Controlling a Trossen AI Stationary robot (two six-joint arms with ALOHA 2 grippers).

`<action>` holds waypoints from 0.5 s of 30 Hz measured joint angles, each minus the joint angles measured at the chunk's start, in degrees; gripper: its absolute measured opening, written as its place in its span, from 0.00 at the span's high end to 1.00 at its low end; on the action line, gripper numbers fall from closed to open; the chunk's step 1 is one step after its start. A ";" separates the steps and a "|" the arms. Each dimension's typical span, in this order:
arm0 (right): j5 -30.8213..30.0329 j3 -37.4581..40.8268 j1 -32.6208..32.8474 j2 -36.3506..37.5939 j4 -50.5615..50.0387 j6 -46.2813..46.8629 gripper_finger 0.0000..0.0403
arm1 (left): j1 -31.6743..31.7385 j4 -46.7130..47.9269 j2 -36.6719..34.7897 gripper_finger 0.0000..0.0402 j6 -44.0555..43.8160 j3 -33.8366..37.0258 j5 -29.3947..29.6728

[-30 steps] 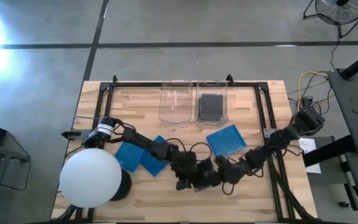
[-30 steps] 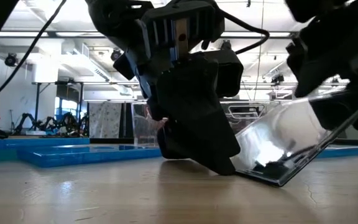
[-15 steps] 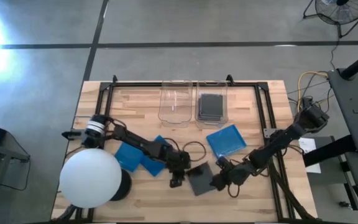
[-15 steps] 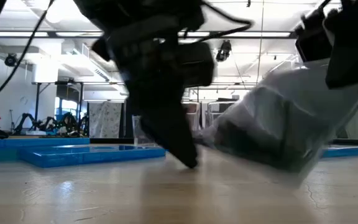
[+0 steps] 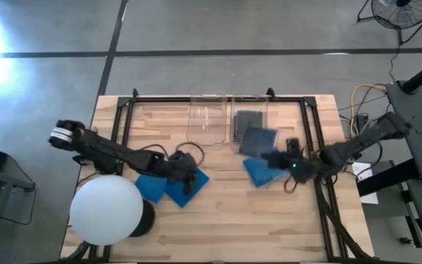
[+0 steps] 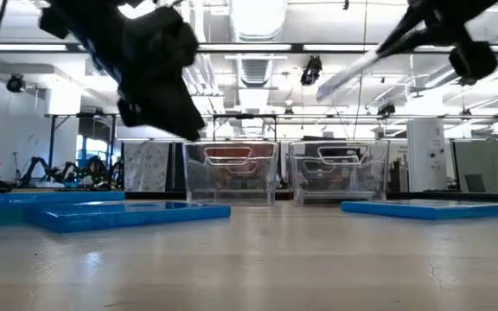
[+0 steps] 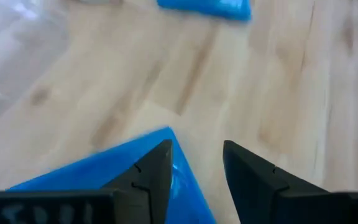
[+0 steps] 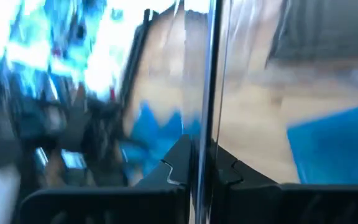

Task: Pick & place jewel cases by type
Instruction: Put the black CD case into the right transparent bin

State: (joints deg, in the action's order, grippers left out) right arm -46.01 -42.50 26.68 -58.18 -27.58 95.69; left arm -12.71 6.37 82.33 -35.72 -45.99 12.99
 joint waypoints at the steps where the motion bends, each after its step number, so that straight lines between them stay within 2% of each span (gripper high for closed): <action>1: -0.21 0.13 -2.35 1.56 -0.45 1.28 0.98 | 0.14 -0.82 -1.28 0.69 -1.38 1.04 0.71; 4: 5.45 2.23 -11.05 3.95 -1.26 1.07 0.98 | 0.40 -4.48 -3.66 0.69 -4.76 3.53 0.61; 10: 27.91 3.72 -33.14 4.25 5.45 -18.16 0.97 | 0.61 -7.51 -4.95 0.69 -7.95 5.48 0.51; 15: 42.97 3.84 -49.55 0.71 6.99 -26.12 0.97 | 0.55 -7.47 -4.78 0.69 -8.64 5.33 0.35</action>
State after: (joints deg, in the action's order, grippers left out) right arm -3.04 -38.65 -22.88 -57.47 -20.59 69.57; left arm -12.16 -1.10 77.55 -44.36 -40.66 13.34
